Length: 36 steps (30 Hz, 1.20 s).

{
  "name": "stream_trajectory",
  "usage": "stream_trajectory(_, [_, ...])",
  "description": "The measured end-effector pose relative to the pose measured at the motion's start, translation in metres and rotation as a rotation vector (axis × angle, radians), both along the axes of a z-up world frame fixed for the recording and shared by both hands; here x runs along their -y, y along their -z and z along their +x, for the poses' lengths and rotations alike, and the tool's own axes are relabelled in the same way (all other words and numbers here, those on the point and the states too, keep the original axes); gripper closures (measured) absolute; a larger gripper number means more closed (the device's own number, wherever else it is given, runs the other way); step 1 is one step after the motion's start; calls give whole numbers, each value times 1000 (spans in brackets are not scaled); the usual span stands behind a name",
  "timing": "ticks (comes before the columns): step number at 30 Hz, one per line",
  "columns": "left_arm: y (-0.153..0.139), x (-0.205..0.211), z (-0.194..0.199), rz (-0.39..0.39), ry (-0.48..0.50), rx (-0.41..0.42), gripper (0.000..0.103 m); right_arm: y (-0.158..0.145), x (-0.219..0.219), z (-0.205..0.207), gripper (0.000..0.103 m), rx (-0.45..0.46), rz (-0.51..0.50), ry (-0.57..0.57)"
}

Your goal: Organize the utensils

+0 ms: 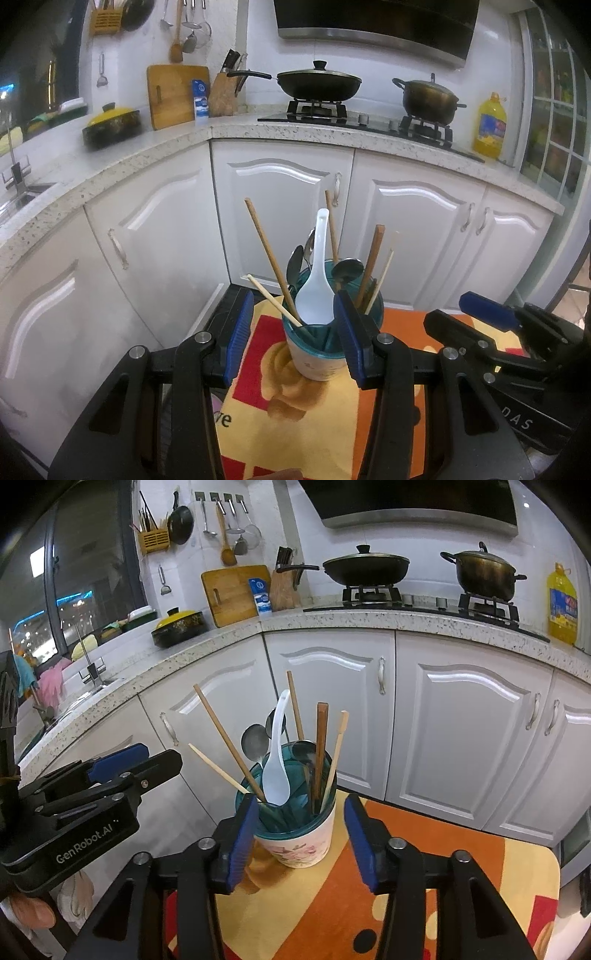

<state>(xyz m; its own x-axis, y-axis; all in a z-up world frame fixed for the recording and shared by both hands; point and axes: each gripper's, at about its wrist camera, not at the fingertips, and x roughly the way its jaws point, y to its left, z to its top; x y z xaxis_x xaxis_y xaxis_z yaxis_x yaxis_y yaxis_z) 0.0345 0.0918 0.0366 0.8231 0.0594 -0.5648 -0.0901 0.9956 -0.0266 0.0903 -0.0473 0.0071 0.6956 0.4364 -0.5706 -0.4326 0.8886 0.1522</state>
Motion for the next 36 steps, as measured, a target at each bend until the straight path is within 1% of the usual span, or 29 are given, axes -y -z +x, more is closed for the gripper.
stream_trajectory(3, [-2, -4, -4, 11, -15, 14, 59, -2, -1, -2, 52, 9, -9, 3])
stream_trajectory(9, [-3, -10, -10, 6, -39, 20, 59, -2, 0, -4, 52, 7, -13, 9])
stream_trajectory(20, [-6, -7, -15, 7, -34, 27, 59, -4, -2, -8, 52, 17, -22, 3])
stream_trajectory(36, [-9, -3, -14, 11, -42, 31, 59, -4, -2, -8, 51, 8, -26, 1])
